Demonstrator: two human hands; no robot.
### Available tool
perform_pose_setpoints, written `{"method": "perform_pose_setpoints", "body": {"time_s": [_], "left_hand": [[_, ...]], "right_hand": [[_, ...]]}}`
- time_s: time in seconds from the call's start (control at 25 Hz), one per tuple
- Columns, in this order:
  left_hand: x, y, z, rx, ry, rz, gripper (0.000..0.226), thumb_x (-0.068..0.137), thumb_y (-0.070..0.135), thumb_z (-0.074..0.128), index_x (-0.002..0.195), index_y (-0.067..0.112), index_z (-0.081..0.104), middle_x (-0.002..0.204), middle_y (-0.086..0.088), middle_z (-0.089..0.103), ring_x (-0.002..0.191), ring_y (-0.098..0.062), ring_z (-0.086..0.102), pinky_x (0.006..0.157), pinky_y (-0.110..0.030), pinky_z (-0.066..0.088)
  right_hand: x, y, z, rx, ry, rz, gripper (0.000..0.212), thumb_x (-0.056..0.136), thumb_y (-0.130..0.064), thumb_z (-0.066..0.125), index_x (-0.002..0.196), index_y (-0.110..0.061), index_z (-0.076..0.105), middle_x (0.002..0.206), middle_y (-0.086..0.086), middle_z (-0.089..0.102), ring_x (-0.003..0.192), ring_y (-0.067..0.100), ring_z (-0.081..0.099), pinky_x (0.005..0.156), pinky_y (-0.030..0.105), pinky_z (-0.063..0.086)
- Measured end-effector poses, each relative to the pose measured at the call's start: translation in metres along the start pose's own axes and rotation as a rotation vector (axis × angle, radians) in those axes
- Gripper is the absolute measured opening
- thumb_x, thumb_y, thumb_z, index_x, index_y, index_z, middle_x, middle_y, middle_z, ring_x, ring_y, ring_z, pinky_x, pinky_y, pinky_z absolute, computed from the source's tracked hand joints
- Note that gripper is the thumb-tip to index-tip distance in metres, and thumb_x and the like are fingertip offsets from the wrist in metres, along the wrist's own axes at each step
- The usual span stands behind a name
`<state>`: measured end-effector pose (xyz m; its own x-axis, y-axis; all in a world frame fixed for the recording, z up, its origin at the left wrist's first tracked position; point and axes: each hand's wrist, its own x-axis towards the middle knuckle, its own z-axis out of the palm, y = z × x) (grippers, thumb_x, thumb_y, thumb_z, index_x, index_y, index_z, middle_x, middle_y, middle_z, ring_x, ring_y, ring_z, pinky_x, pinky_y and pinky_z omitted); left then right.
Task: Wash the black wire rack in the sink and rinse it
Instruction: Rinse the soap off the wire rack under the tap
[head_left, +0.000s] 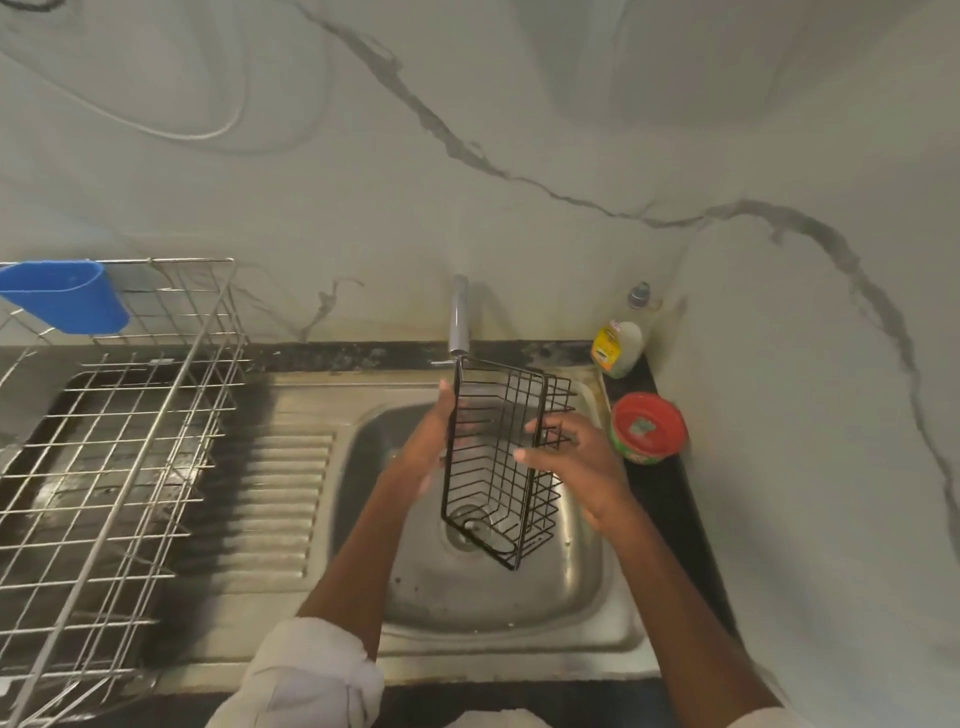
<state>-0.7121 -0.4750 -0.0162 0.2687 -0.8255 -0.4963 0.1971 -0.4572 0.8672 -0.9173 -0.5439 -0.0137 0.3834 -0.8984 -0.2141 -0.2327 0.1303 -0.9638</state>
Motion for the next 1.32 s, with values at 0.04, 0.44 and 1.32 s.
{"method": "perform_pose_setpoints", "body": {"time_s": [0.04, 0.44, 1.32], "left_hand": [[0.007, 0.002, 0.003, -0.028, -0.022, -0.012, 0.078, 0.100, 0.082, 0.015, 0.135, 0.033, 0.065, 0.132, 0.002, 0.069, 0.120, -0.017, 0.061, 0.112, -0.046, 0.039], [0.068, 0.015, 0.012, -0.133, 0.030, 0.072, 0.037, 0.112, 0.047, 0.042, 0.125, 0.026, 0.069, 0.124, 0.000, 0.076, 0.119, -0.022, 0.068, 0.093, -0.037, 0.052], [-0.014, -0.034, -0.031, -0.200, 0.197, 0.068, 0.030, 0.105, 0.030, 0.053, 0.128, 0.020, 0.072, 0.126, -0.008, 0.076, 0.128, -0.033, 0.065, 0.114, -0.062, 0.045]], "right_hand": [[0.002, 0.000, -0.003, -0.061, 0.027, -0.043, 0.044, 0.062, -0.026, 0.099, 0.100, -0.032, 0.077, 0.130, -0.009, 0.061, 0.123, 0.010, 0.059, 0.098, 0.027, 0.048], [0.012, 0.030, 0.011, -0.120, 0.139, -0.105, 0.098, 0.056, -0.020, 0.101, 0.138, -0.030, 0.047, 0.139, -0.011, 0.049, 0.130, -0.001, 0.048, 0.110, 0.025, 0.044], [0.042, 0.009, 0.034, 0.316, 0.120, 0.144, 0.059, 0.084, 0.018, 0.057, 0.128, -0.019, 0.067, 0.121, -0.004, 0.075, 0.114, 0.018, 0.069, 0.091, 0.032, 0.055]]}}
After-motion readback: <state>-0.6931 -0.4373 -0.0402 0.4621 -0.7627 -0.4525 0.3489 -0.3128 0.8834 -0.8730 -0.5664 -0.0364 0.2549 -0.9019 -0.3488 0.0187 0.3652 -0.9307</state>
